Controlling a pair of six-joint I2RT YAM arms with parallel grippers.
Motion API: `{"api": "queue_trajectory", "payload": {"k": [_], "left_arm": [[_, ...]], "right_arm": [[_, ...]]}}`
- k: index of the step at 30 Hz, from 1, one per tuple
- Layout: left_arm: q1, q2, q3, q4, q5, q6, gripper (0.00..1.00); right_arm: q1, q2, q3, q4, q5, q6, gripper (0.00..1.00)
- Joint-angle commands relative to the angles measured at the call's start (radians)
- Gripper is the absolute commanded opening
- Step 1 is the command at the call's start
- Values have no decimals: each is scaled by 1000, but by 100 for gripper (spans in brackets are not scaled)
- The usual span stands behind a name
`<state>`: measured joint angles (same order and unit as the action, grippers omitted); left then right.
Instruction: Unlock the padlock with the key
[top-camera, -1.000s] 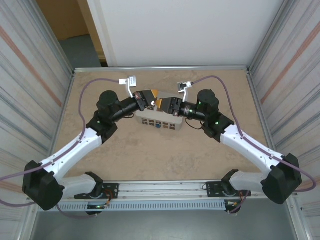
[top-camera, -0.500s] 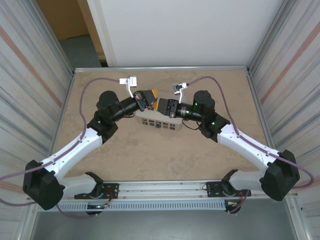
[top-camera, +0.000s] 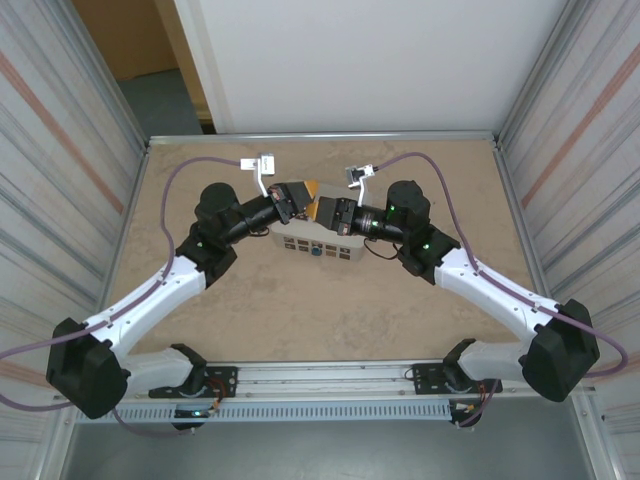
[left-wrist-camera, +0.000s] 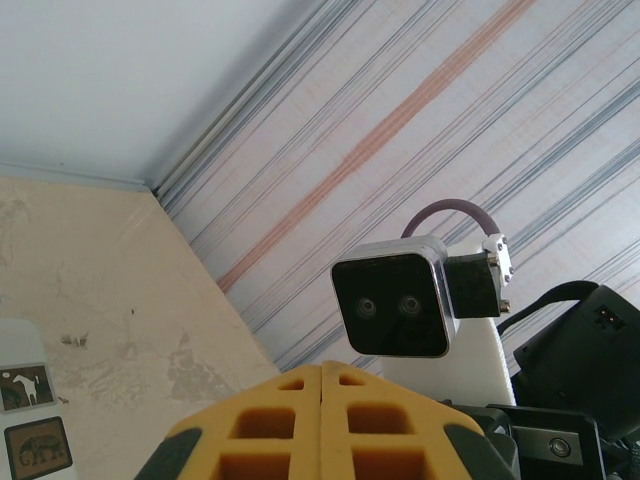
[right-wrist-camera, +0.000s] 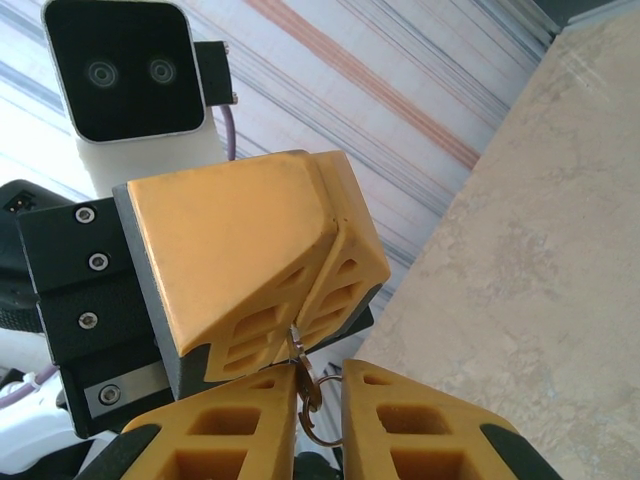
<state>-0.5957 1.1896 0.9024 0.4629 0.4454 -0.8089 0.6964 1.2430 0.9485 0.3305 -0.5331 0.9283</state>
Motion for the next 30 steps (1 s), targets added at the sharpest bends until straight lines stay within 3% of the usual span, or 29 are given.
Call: {"api": "queue_trajectory", "payload": {"k": [1,13,23,28,30], "left_arm": [[-4,4,-9,65,27,-9,0],[-5,16,-25,101,26,-34,0],[-4,-21,-69,116,-45,-37,0],[4,-63,-101,107,-67,-29,10],[13,-81,-109,92,-67,-29,26]], "right_arm": [[2,19,33,18,-9,6,18],[0,18,29,23,-10,11,7],[-20,-21,3,-65,13,-21,0],[-47,-55,-17,-102,10,-38,0],[-55,-67,-16,-137,3,-61,0]]}}
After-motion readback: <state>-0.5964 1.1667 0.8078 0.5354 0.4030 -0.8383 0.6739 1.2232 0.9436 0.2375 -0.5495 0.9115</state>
